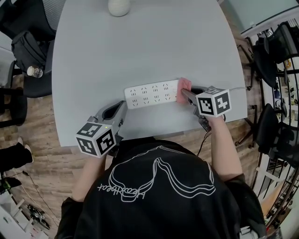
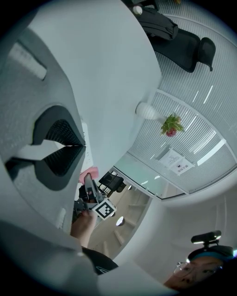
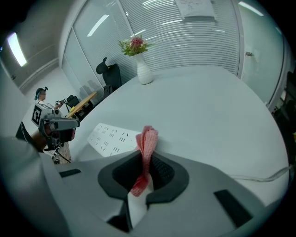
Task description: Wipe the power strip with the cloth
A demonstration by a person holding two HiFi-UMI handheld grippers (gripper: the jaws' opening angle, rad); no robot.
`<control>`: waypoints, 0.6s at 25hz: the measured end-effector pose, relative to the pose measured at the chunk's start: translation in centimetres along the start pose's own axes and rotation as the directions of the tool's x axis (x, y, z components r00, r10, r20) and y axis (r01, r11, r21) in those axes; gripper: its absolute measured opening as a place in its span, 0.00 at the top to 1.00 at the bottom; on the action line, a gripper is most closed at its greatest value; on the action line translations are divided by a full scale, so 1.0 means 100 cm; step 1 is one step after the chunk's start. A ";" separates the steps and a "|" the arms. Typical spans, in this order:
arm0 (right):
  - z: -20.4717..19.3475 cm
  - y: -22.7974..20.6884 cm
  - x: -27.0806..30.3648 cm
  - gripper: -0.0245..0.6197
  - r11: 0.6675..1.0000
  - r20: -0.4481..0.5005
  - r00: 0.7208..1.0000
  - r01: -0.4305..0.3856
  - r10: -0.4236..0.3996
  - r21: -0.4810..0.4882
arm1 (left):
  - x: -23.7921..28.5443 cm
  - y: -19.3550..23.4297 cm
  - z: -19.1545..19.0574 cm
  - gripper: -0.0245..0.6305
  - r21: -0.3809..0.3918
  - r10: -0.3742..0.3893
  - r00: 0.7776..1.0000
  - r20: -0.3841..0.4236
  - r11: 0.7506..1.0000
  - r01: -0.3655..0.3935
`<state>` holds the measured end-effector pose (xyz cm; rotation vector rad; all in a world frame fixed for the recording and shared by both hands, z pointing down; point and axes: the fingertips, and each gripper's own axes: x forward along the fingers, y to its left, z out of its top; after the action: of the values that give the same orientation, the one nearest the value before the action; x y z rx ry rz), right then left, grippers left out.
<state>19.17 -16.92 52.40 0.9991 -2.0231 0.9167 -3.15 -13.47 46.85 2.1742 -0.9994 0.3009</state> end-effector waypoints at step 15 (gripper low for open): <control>0.024 0.016 -0.019 0.90 0.998 0.055 0.998 -0.008 0.012 -0.061 | -0.003 -0.001 0.001 0.94 -0.002 0.008 1.000 0.011 1.000 -0.008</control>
<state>18.05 -17.50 49.15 0.9919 -2.0912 0.8356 -3.31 -13.37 46.61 2.1726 -1.0140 0.2918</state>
